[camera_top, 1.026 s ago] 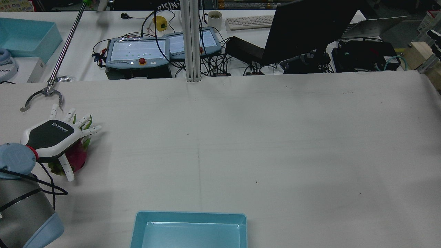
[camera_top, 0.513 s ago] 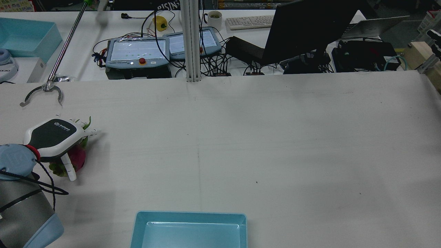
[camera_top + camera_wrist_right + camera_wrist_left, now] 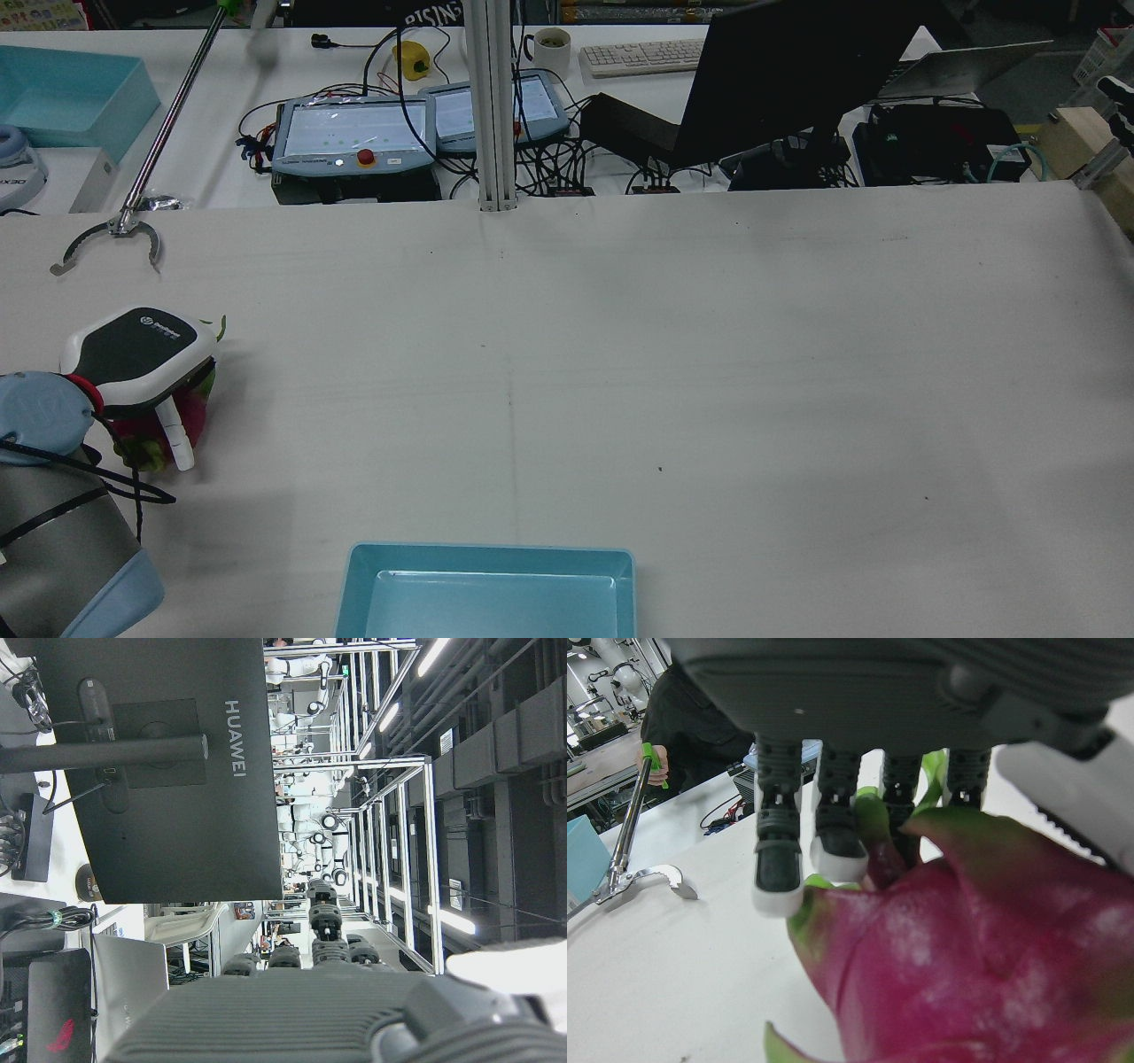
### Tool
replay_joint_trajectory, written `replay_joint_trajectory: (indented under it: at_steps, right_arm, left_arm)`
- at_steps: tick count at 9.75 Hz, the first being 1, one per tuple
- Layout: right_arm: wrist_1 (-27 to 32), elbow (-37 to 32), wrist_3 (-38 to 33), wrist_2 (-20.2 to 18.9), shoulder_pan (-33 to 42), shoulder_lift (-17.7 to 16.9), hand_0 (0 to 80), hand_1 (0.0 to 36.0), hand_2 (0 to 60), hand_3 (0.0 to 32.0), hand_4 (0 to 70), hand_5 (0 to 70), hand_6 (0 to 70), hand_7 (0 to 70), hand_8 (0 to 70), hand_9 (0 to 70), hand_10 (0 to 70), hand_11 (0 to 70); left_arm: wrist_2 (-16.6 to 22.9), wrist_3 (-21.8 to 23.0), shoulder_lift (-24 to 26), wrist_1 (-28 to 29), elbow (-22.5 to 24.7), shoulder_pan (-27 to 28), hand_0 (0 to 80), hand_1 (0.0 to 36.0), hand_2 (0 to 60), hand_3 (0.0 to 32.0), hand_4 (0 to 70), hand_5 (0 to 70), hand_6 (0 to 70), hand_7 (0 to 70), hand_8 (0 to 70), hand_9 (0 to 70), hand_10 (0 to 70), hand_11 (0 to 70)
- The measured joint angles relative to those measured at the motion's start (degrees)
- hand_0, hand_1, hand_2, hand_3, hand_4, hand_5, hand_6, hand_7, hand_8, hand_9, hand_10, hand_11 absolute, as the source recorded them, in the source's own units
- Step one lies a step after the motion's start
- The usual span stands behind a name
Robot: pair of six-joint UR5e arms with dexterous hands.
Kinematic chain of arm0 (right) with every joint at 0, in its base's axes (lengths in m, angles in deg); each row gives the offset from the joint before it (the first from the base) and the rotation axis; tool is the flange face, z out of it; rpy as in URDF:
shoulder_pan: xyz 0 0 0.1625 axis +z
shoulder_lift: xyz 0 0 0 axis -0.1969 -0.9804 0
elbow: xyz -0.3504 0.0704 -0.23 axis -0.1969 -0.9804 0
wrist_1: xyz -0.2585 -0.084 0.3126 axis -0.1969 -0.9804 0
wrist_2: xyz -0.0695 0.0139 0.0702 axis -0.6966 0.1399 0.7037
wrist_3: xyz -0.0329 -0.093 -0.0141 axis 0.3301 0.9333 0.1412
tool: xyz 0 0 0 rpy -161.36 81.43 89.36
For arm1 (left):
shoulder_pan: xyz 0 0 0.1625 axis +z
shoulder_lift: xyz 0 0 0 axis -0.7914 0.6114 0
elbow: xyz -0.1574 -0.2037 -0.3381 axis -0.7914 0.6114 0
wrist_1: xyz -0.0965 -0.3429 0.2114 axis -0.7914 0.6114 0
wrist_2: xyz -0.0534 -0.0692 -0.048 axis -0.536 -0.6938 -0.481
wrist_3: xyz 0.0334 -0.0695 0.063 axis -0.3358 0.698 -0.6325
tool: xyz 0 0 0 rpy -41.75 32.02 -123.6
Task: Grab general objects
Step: 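Close the left hand fingers around the dragon fruit, then lift the dragon fruit off the table with the left hand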
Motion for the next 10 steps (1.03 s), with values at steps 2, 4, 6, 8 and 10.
replay_joint_trajectory:
  at_steps: [2,4,6,8,10]
  right_arm:
    - [0.0,0.0,0.0,0.0,0.0,0.01,0.0,0.0,0.0,0.0,0.0,0.0,0.0,0.0,0.0,0.0,0.0,0.0]
    - [0.0,0.0,0.0,0.0,0.0,0.01,0.0,0.0,0.0,0.0,0.0,0.0,0.0,0.0,0.0,0.0,0.0,0.0]
    - [0.0,0.0,0.0,0.0,0.0,0.01,0.0,0.0,0.0,0.0,0.0,0.0,0.0,0.0,0.0,0.0,0.0,0.0]
    - [0.0,0.0,0.0,0.0,0.0,-0.02,0.0,0.0,0.0,0.0,0.0,0.0,0.0,0.0,0.0,0.0,0.0,0.0]
    - [0.0,0.0,0.0,0.0,0.0,-0.02,0.0,0.0,0.0,0.0,0.0,0.0,0.0,0.0,0.0,0.0,0.0,0.0]
  left_arm:
    - [0.04,-0.58,-0.03,0.0,-0.18,0.06,32.2,0.0,27.2,0.0,70.0,70.0,70.0,70.0,70.0,70.0,70.0,70.0]
    - [0.08,-0.78,-0.02,0.02,-0.31,0.13,30.5,0.0,52.3,0.0,70.0,70.0,70.0,70.0,70.0,70.0,70.0,70.0]
    - [0.27,-0.8,0.11,-0.66,-0.05,0.17,22.3,0.0,60.0,0.0,70.0,70.0,70.0,70.0,70.0,70.0,70.0,70.0]
    - [0.44,-0.63,0.71,-2.93,1.42,0.05,23.3,0.0,60.0,0.0,70.0,70.0,70.0,70.0,70.0,70.0,70.0,70.0]
    - [1.34,-0.17,3.9,-5.8,4.47,-0.38,18.4,0.0,60.0,0.0,70.0,70.0,70.0,70.0,70.0,70.0,70.0,70.0]
